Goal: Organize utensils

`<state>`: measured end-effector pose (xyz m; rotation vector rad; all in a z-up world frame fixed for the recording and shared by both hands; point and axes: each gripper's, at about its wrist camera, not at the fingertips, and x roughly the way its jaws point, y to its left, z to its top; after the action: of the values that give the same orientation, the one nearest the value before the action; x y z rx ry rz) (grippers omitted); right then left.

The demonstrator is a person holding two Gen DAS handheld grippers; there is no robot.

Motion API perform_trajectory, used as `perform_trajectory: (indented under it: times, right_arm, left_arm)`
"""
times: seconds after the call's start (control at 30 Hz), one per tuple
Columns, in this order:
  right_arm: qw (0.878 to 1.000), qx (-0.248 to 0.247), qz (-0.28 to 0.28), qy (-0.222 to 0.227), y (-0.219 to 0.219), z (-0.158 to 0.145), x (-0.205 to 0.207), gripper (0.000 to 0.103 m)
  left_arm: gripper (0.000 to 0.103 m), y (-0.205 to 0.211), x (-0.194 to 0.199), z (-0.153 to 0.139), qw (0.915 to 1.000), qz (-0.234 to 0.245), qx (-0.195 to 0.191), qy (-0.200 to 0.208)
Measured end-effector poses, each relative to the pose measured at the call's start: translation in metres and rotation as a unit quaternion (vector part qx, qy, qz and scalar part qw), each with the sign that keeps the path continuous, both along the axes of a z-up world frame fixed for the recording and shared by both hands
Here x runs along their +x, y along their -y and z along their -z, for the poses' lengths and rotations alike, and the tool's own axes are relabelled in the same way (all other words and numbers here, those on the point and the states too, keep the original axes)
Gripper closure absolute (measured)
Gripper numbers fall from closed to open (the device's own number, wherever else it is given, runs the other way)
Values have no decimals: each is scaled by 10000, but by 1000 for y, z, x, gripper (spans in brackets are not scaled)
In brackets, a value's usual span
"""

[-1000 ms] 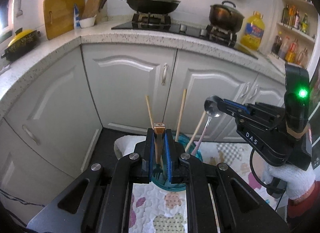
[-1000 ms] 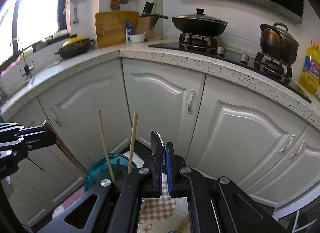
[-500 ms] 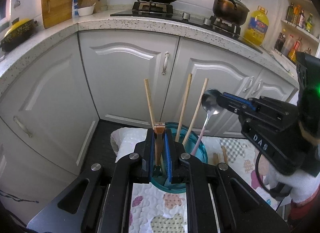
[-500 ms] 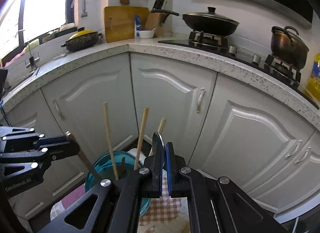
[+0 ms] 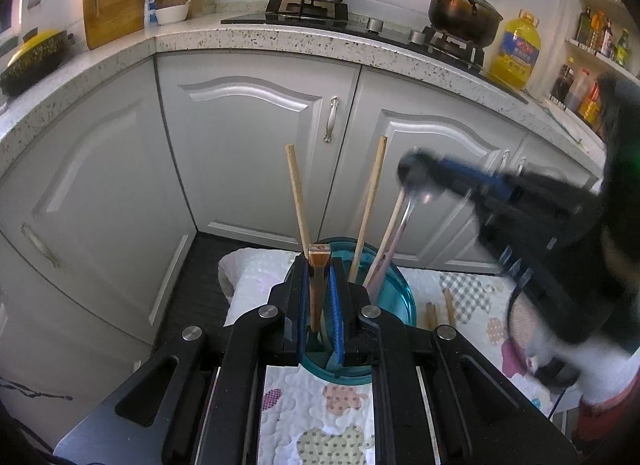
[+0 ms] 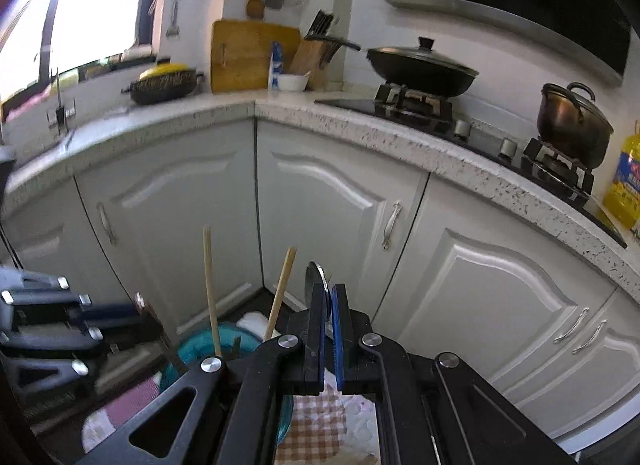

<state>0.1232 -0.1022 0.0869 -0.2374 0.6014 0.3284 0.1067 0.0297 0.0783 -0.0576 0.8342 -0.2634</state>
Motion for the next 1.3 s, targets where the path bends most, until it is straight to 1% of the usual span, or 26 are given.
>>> perform_trajectory:
  times: [0.13, 0.23, 0.37, 0.4, 0.5, 0.53, 0.57, 0.6, 0.63, 0.73, 0.77, 0.83, 1.0, 1.07, 1.13, 1.3]
  right_arm:
    - [9996, -80, -140, -239, -5, 21, -4, 100]
    - [9987, -33, -216, -450, -3, 33, -6, 100]
    - [9957, 209, -274, -856, 4, 49, -4, 99]
    - [9935, 336, -308, -1044, 6, 54, -2, 99]
    - [9899, 531, -317, -1275, 10, 61, -2, 97]
    - [9894, 591, -310, -1293, 12, 62, -3, 91]
    - [9889, 648, -295, -1307, 14, 61, -5, 88]
    - [9883, 707, -289, -1320, 16, 60, -7, 81]
    - [9877, 784, -287, -1326, 18, 57, -8, 79]
    - [9864, 969, -262, -1304, 27, 50, -16, 78]
    - [9861, 996, -254, -1306, 29, 47, -17, 77]
    - [9853, 1065, -226, -1314, 34, 44, -23, 75]
    - [9849, 1167, -175, -1264, 44, 34, -40, 73]
    - [9855, 1174, -162, -1216, 46, 31, -49, 72]
    - [9864, 1173, -94, -1149, 51, 27, -60, 68]
    - [9865, 1220, 90, -1086, 63, 22, -81, 67]
  left_arm:
    - [94, -1, 0, 0, 10000, -17, -35, -14]
    - [94, -2, 1, 1, 10000, -53, -62, -18]
    - [94, 1, -1, 0, 10000, -70, -25, -21]
    - [94, 2, -1, 0, 10000, -64, -13, -26]
    - [94, 3, -1, -1, 9999, -86, -35, -48]
    - [94, 2, -1, -1, 9999, -103, -42, -55]
    - [94, 3, -1, -1, 9999, -110, -37, -61]
    - [94, 3, -1, -1, 9999, -113, -29, -63]
    - [94, 4, -2, -2, 9999, -124, -9, -53]
    - [90, 5, -5, -7, 9999, -148, 49, 60]
    - [85, 5, -6, -8, 9998, -149, 44, 82]
    - [79, 4, -7, -11, 9998, -167, 20, 117]
    - [78, 5, -16, -16, 9997, -196, 13, 133]
    - [78, 8, -22, -19, 9997, -187, 26, 183]
    - [77, 12, -31, -22, 9995, -180, 68, 255]
    - [77, 26, -50, -26, 9989, -135, 140, 418]
